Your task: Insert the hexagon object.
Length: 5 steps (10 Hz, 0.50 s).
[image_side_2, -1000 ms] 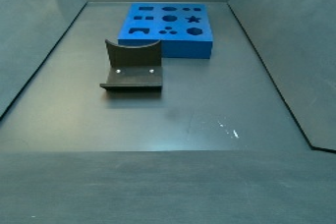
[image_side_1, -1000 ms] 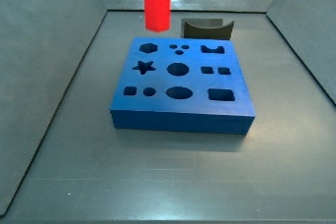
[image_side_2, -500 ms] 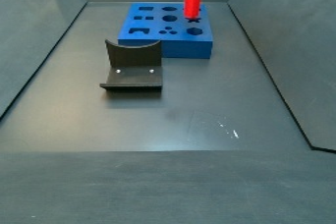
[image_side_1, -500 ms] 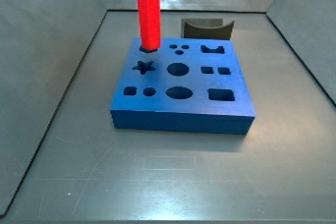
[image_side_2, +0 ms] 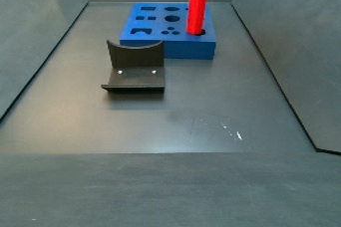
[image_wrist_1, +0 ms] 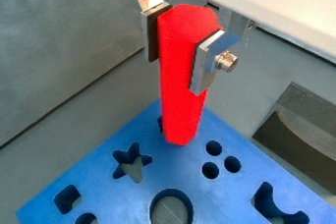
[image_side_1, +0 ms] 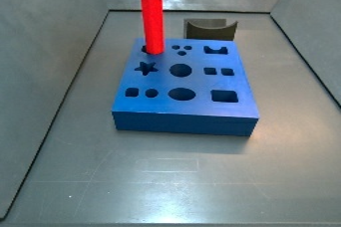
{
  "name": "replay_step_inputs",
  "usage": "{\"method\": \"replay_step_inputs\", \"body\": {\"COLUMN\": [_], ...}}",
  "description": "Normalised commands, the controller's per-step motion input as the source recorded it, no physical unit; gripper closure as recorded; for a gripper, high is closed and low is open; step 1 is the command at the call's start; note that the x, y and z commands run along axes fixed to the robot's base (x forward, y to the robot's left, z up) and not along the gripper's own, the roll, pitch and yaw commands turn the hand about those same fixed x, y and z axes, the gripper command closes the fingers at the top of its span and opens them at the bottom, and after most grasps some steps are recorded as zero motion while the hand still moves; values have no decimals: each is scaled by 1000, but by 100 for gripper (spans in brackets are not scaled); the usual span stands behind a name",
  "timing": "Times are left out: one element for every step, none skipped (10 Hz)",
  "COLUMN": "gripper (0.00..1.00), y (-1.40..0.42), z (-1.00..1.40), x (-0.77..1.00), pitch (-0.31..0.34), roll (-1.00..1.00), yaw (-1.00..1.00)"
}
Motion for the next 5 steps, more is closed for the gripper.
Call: {"method": "replay_step_inputs", "body": {"gripper": [100, 100, 100, 100, 100], "y": [126, 194, 151, 49, 37], "z": [-197, -374, -446, -654, -849], "x": [-380, -477, -377, -40, 23], "pitch": [-19, -130, -167, -191, -166], "roll": [33, 0, -41, -61, -14], "yaw": [0, -74, -120, -211, -180]}}
